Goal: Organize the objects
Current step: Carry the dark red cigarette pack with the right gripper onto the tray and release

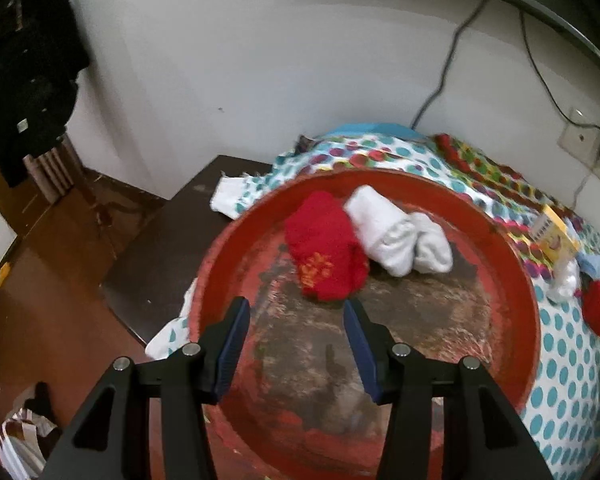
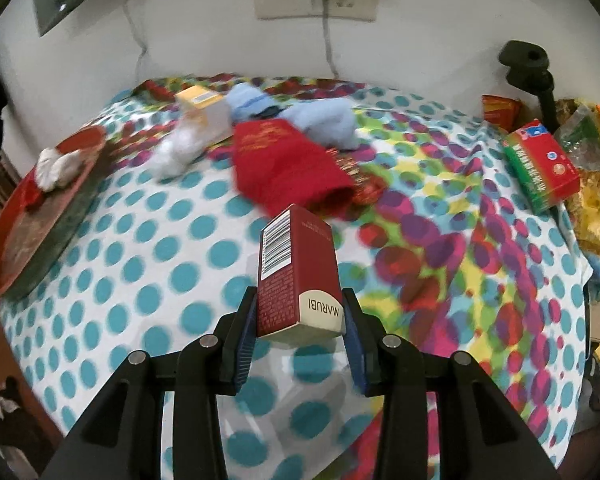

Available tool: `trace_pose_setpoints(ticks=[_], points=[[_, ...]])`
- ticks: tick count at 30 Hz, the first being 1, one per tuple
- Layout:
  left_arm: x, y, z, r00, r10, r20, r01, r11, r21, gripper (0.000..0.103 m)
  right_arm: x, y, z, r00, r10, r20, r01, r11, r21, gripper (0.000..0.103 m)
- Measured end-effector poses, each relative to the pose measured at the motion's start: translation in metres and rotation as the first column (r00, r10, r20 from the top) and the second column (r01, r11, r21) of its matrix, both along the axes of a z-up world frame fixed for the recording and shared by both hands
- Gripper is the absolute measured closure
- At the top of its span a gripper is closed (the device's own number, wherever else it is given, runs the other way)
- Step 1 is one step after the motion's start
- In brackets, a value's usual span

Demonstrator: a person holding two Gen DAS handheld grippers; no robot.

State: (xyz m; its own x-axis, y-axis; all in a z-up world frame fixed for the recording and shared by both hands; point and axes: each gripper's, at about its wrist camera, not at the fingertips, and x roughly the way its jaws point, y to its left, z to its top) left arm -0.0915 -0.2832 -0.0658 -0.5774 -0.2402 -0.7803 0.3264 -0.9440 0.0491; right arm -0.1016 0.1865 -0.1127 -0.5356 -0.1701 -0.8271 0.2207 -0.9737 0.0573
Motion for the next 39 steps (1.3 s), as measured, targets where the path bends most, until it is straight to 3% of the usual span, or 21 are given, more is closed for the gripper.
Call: trace_pose_setpoints(ticks=[12,24,39], points=[[0.008,-0.032,0.001,0.997,0.078,-0.014,-0.077,0.995,0.058,0.053,0.012,-0.096,0.027,0.977,0.207,-0.043,-0.209,0.978,-0.030,0.066],[0.015,-0.064,-0.004,0.988,0.153,0.006,-0.153,0.987,0.053,0.053,0.002,-0.208,0.051,0.906,0.413,-0.097,-0.418,0.908,-0.037,0.066],[0.033,-0.110,-0.007,0.966,0.260,0.012,-0.260,0.962,0.079,0.053,0.004,-0.324,0.021,0.816,0.578,-0.005,-0.578,0.816,0.002,0.066]])
